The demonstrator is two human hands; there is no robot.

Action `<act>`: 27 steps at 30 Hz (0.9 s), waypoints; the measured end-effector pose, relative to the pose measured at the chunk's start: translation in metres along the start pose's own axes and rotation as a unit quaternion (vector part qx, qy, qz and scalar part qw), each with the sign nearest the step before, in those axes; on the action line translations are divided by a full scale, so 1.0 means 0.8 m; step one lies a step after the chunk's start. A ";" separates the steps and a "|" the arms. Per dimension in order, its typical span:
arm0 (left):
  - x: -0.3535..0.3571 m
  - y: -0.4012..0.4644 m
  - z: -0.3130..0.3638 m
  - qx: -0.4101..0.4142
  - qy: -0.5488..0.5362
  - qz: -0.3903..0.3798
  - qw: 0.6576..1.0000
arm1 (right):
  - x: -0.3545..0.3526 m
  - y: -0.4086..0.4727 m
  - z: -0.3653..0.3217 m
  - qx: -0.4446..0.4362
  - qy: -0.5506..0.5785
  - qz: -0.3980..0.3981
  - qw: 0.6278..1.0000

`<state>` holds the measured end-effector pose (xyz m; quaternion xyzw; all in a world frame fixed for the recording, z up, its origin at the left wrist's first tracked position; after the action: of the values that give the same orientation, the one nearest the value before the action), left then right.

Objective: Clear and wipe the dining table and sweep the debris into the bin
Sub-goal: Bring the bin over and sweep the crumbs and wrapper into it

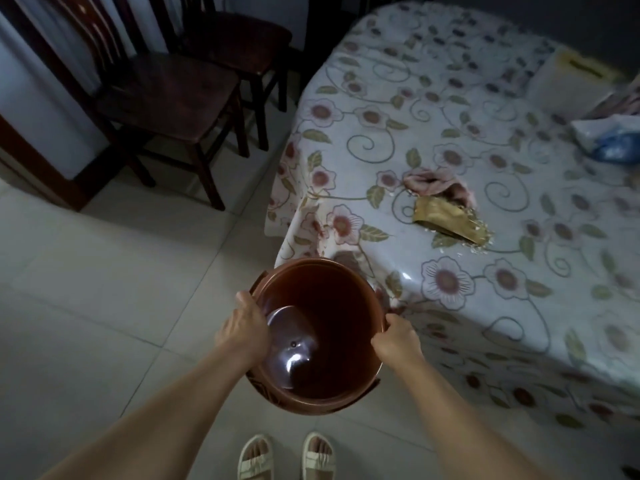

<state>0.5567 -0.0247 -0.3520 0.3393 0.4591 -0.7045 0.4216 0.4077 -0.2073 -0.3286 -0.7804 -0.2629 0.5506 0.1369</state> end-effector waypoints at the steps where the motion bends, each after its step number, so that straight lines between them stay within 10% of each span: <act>1: 0.001 0.000 0.008 0.008 0.007 0.000 1.000 | -0.006 0.002 0.006 0.010 0.006 0.002 1.000; 27: 0.040 0.019 0.142 -0.009 -0.023 -0.055 0.998 | -0.191 0.087 -0.008 -0.193 0.126 0.277 0.933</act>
<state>0.5472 -0.1432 -0.3457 0.2932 0.4735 -0.7299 0.3963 0.3928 -0.3501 -0.2414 -0.8964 -0.1181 0.4026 -0.1429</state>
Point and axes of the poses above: each hand's wrist, its own y-axis towards the middle knuckle, its own x-axis out of the palm, z = x × y, the point moved 3 cm from there along y, towards the middle knuckle, and after that the axes turned 10 degrees about z, right-handed, at the moved point
